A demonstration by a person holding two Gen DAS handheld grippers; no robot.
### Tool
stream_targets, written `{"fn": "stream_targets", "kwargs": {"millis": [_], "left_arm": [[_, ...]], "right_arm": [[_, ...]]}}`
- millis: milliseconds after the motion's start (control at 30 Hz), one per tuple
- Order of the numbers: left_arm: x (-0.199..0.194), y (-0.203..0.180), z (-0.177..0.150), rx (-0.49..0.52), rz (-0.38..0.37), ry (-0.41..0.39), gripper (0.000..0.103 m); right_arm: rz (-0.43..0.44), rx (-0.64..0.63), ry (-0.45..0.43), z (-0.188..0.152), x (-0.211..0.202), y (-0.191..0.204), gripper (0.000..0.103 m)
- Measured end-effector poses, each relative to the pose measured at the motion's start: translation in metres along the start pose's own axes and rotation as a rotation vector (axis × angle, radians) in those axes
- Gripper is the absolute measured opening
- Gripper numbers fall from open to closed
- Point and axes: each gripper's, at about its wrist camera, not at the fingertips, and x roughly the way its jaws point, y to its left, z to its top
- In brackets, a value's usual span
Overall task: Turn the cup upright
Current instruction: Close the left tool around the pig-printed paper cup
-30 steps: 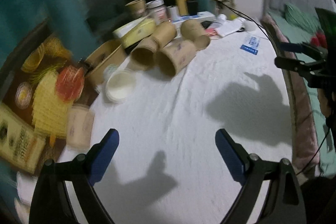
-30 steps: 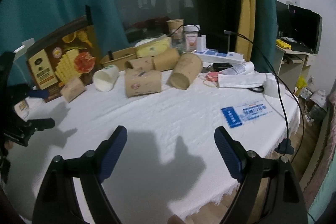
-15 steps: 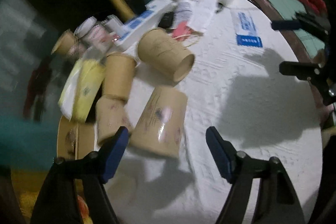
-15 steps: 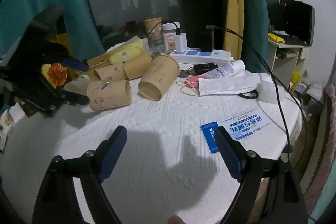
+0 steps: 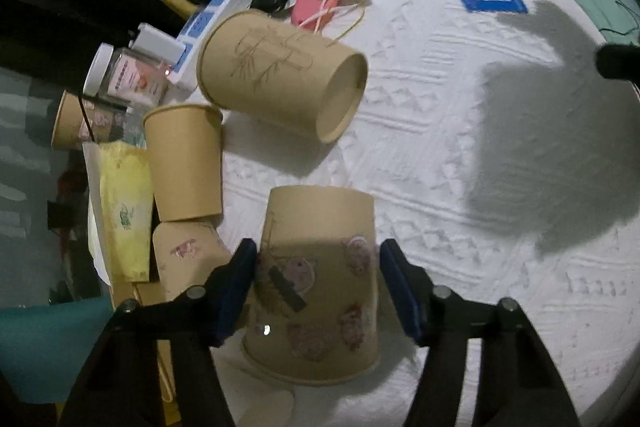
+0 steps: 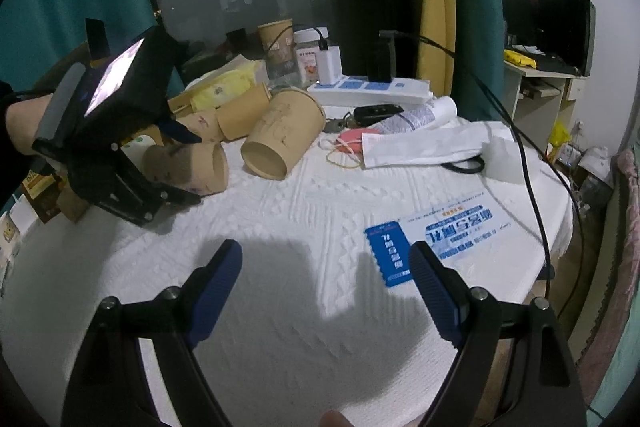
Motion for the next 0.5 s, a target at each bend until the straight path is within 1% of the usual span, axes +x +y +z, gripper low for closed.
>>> {"fn": "stream_targets", "kwargs": {"millis": [67,167,333,400,500], "left_arm": [[-0.003,0.003,-0.004,-0.021,-0.005,-0.013,0.059],[-0.011,0.005,-0.009,-0.033,0.016,-0.029,0.057],[-0.049,0.003,-0.021,-0.065,0.023,-0.077,0.057],[-0.068,-0.004,-0.03,-0.072,0.009,-0.097,0.057],[-0.093,-0.029,-0.048,-0.073,-0.015,-0.109,0.057]], "right_arm": [[0.008,-0.002,-0.001,-0.002,-0.002,0.003,0.084],[0.018,-0.005,0.004,-0.006,-0.006,0.009,0.084],[0.023,-0.006,-0.006,-0.008,-0.022,0.018,0.084],[0.028,-0.005,-0.012,-0.011,-0.031,0.022,0.084],[0.04,-0.004,-0.013,-0.017,-0.045,0.032,0.084]]}}
